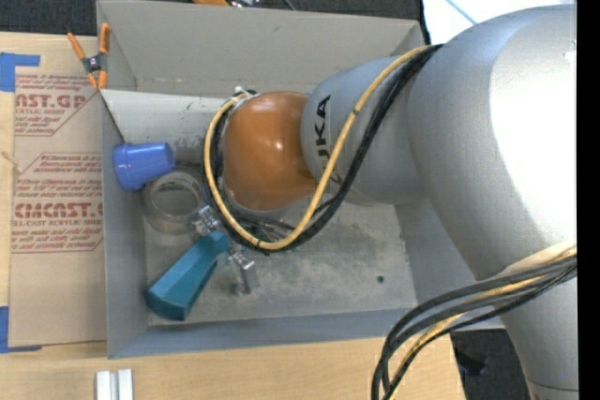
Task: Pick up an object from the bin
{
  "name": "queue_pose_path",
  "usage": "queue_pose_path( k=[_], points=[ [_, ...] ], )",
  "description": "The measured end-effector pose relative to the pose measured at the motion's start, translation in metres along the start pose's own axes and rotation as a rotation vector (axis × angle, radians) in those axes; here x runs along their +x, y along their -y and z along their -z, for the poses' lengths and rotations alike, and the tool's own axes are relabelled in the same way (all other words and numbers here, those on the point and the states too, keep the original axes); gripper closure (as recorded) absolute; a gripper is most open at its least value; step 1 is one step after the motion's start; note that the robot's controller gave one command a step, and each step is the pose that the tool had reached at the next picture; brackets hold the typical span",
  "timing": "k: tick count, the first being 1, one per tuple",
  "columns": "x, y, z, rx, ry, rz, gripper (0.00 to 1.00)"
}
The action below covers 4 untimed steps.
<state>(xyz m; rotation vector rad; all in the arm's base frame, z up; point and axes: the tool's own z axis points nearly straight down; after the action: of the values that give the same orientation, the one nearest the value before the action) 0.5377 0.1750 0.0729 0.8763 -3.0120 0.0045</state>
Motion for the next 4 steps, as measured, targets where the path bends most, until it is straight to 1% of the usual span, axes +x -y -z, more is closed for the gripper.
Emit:
queue_pose_path(
  k=[1,2,3,4],
  points=[
    [-0.013,-0.032,0.047,-0.004,0.014,-0.289,0.0],
    [0.011,-0.039,0.026,0.0,0.002,0.169,0.0],
    [0.004,-0.066,-0.004,-0.003,0.012,0.074,0.0],
    [0.018,-0.044,-0.002,0.001,0.013,0.15,1.0]
  ],
)
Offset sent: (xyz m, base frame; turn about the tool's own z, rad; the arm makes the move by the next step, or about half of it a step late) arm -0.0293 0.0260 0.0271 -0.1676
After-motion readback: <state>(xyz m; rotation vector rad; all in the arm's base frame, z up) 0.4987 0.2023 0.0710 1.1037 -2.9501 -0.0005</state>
